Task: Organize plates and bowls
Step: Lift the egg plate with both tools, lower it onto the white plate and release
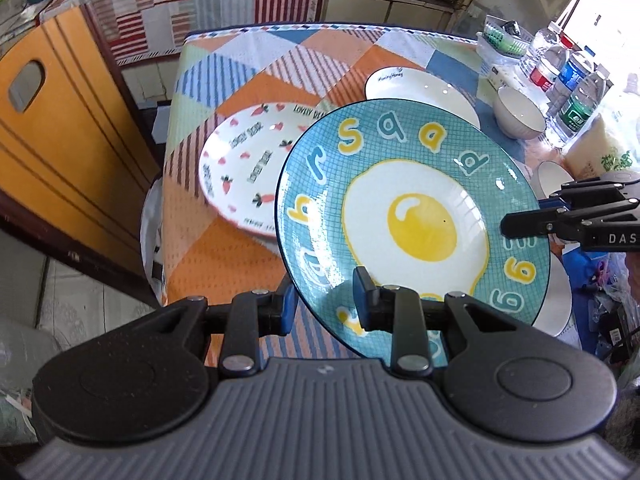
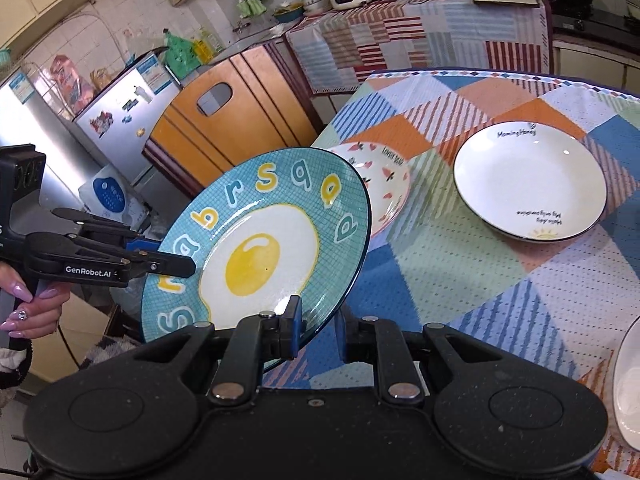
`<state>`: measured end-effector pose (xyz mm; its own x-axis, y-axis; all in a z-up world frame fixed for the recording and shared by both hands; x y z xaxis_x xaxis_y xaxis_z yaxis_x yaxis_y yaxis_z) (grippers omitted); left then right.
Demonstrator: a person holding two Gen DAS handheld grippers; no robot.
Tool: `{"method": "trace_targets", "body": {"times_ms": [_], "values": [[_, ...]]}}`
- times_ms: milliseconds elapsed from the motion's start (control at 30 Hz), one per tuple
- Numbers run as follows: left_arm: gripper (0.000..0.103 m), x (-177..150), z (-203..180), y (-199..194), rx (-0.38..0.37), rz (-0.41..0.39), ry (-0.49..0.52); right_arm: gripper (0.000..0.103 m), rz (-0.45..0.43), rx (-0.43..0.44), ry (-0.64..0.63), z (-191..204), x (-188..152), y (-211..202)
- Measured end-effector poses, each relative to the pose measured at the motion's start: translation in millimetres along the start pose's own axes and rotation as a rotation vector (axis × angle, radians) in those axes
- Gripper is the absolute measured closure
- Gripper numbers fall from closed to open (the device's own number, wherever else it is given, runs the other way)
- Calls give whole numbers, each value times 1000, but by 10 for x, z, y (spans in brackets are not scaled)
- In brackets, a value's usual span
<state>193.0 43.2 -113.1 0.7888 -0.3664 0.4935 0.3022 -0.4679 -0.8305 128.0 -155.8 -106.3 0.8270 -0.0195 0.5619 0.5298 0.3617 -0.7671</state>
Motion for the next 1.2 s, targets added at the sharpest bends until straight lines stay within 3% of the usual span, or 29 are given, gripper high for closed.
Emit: {"method": "trace_targets", "body": {"times_ms": [200,333,700,833,1200], "values": [[76,414,-120,258,-38,-16,50,81,-38,-54,37,-301,222,-32],[76,614,-146,567,-87,-30,28,81,-61,-102,53,-544,343,5],[76,1181,-396,1408,-154,-38,36,81,-45,-211,103,-1338,568,111],[76,1403,-431,1718,-174,-39,-8,81,-40,-234,117,-1621,683,162],[76,1693,-426,2327,-139,-12,-42,81,29,-263,162,-2159,824,521]]}}
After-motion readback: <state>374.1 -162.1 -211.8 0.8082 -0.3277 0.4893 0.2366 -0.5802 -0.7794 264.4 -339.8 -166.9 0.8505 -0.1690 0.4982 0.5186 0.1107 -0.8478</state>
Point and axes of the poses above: each gripper's, at about its wrist camera, not at the fingertips, and y roughly the way its jaws point, z to its left, x to its top, the point moved 9 cm from there along y, roughly the way its jaws point, and after that the axes turned 7 degrees about -x, right-handed, at the moved point
